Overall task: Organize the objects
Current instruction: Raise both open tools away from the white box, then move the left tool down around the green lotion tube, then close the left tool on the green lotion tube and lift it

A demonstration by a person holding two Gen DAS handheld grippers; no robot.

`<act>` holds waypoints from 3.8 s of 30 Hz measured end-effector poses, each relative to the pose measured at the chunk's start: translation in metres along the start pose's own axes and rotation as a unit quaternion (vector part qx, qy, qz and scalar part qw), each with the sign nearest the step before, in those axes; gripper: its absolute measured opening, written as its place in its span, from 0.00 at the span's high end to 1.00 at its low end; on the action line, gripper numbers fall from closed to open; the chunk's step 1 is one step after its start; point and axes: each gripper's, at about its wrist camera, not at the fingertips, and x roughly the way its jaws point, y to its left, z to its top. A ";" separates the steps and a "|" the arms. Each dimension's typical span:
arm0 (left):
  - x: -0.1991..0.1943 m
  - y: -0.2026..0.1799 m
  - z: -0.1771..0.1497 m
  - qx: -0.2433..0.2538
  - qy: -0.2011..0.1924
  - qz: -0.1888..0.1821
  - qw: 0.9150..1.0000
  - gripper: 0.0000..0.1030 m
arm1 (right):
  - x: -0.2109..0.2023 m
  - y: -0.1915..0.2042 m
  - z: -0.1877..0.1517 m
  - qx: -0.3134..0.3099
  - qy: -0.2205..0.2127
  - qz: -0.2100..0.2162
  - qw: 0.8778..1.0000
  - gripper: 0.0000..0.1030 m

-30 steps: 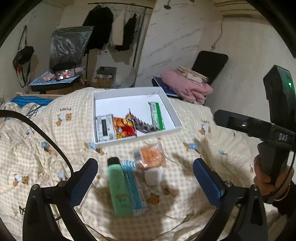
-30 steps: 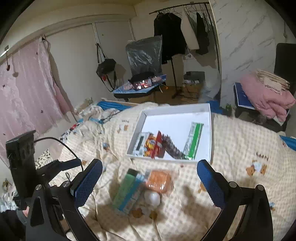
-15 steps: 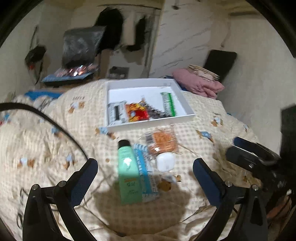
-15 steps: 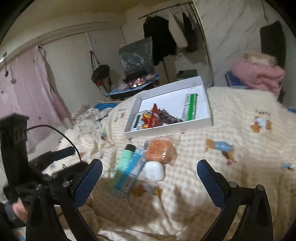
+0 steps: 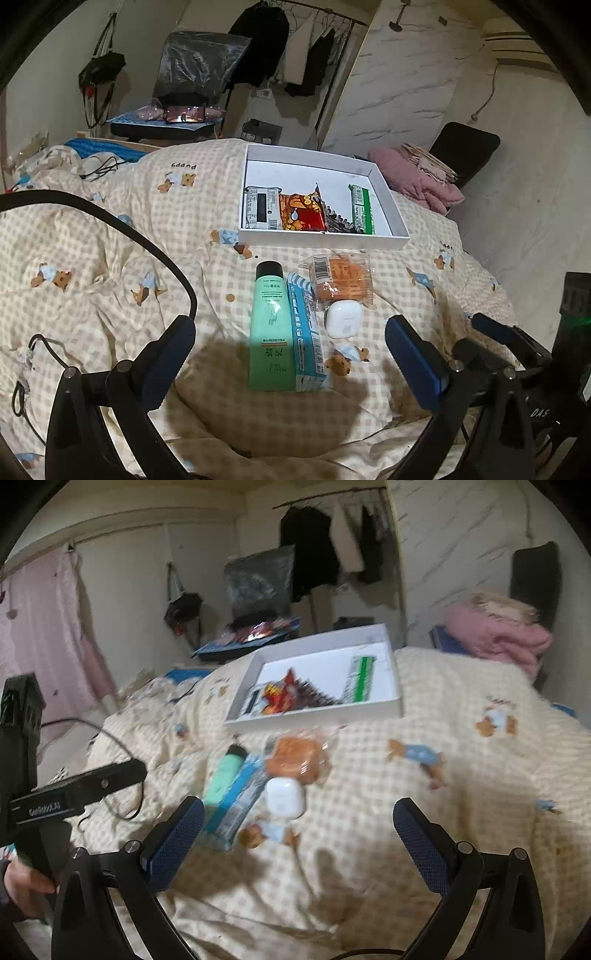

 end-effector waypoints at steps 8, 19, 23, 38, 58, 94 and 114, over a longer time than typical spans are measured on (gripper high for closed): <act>0.007 -0.012 0.003 0.029 0.008 0.007 1.000 0.00 | 0.012 -0.001 -0.002 0.004 0.036 -0.008 0.999 0.00; 0.031 -0.013 0.008 0.031 0.082 0.000 0.996 0.11 | 0.025 -0.012 -0.004 0.029 0.069 0.003 0.997 0.00; 0.036 -0.003 0.013 0.005 0.108 -0.020 0.994 0.26 | 0.027 -0.014 -0.004 0.035 0.075 0.005 0.997 0.00; 0.075 0.010 0.050 -0.048 0.178 -0.033 0.982 0.36 | 0.039 -0.025 -0.006 0.061 0.101 0.014 0.993 0.00; 0.120 0.043 0.025 -0.094 0.213 0.014 0.972 0.51 | 0.049 -0.027 -0.010 0.069 0.123 0.024 0.990 0.00; 0.156 0.037 0.012 -0.043 0.257 0.016 0.965 0.38 | 0.054 -0.031 -0.013 0.080 0.140 0.030 0.986 0.00; 0.098 0.005 0.045 -0.021 0.090 -0.079 0.993 0.52 | 0.055 -0.034 -0.015 0.085 0.145 0.033 0.985 0.00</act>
